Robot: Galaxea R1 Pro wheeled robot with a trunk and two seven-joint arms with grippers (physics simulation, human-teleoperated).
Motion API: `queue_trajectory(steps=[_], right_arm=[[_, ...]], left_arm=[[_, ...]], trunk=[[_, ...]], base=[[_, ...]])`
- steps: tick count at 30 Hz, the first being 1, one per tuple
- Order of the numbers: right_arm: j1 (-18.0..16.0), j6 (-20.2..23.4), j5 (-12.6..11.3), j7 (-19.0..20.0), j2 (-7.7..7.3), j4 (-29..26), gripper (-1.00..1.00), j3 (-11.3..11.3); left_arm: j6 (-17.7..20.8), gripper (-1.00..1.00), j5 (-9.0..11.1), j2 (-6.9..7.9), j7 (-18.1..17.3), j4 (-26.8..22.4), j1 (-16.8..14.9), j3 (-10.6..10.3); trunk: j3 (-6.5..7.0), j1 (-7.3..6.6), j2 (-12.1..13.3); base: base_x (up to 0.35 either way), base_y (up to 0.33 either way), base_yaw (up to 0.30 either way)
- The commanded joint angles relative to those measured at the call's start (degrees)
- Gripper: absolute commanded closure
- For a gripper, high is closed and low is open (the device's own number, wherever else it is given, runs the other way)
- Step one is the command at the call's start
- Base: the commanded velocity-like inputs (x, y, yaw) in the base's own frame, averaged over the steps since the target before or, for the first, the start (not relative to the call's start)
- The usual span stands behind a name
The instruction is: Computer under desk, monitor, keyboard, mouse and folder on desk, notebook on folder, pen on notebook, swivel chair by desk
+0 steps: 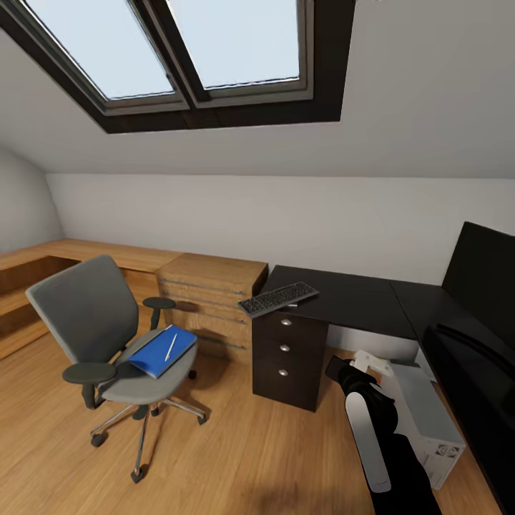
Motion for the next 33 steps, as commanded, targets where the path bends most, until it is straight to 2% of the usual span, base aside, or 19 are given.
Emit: queue_trajectory(steps=[1, 5, 8, 10, 12, 19, 23, 30, 33], right_arm=[[-0.05, 0.10, -0.57, -0.38, 0.03, -0.07, 1.00, -0.03], [-0.05, 0.11, -0.57, -0.38, 0.03, -0.10, 1.00, 0.00], [-0.05, 0.11, -0.57, -0.38, 0.03, -0.20, 1.00, 0.01], [-0.05, 0.11, -0.57, -0.38, 0.03, -0.22, 1.00, 0.01], [-0.05, 0.14, -0.50, -0.38, 0.03, -0.23, 1.00, 0.04], [-0.05, 0.07, 2.91, -0.35, 0.03, -0.17, 1.00, 0.63], [-0.05, -0.03, 4.99, -1.87, 0.03, 0.02, 1.00, 2.19], [-0.05, -0.06, 5.69, -2.52, 0.03, 0.02, 1.00, 4.19], [-0.05, -0.07, 5.85, -2.49, 0.03, -0.02, 1.00, 6.29]], left_arm=[[-0.26, -1.00, 0.29, 0.07, 0.44, -0.07, -0.03, -0.51], [-4.90, -1.00, -1.49, -0.03, 0.29, 0.32, -0.10, -0.83], [-10.31, -1.00, -2.73, -0.09, 0.26, 1.38, -0.11, -0.94], [-13.63, -1.00, -3.18, -0.61, 0.25, 2.52, -0.11, -1.03], [-17.31, -1.00, -3.62, -1.72, 0.25, 3.98, -0.11, -1.13], [-19.91, -1.00, -3.86, -2.39, 0.24, 4.76, -0.11, -1.17], [-24.21, -1.00, -3.85, -2.42, 0.24, 5.66, -0.11, -1.19], [-25.44, -1.00, -3.92, -2.35, 0.20, 7.03, -0.11, -1.39], [-25.46, -1.00, -3.93, -2.34, 0.17, 7.08, -0.11, -1.47]], trunk=[[0.12, -0.22, 0.37], [0.83, -1.10, 1.98], [1.37, -1.76, 3.18], [1.73, -2.20, 3.98], [2.09, -2.64, 4.78], [3.35, -4.18, 7.59], [4.07, -5.06, 9.19], [5.32, -6.59, 12.00], [5.86, -7.25, 13.21]], base=[[0.000, 0.000, 0.000], [0.000, 0.000, 0.000], [0.000, 0.000, 0.000], [0.000, 0.000, 0.000], [0.000, 0.000, 0.000], [0.000, 0.000, 0.000], [0.000, 0.000, 0.000], [0.000, 0.000, 0.074], [0.000, 0.000, 0.243]])
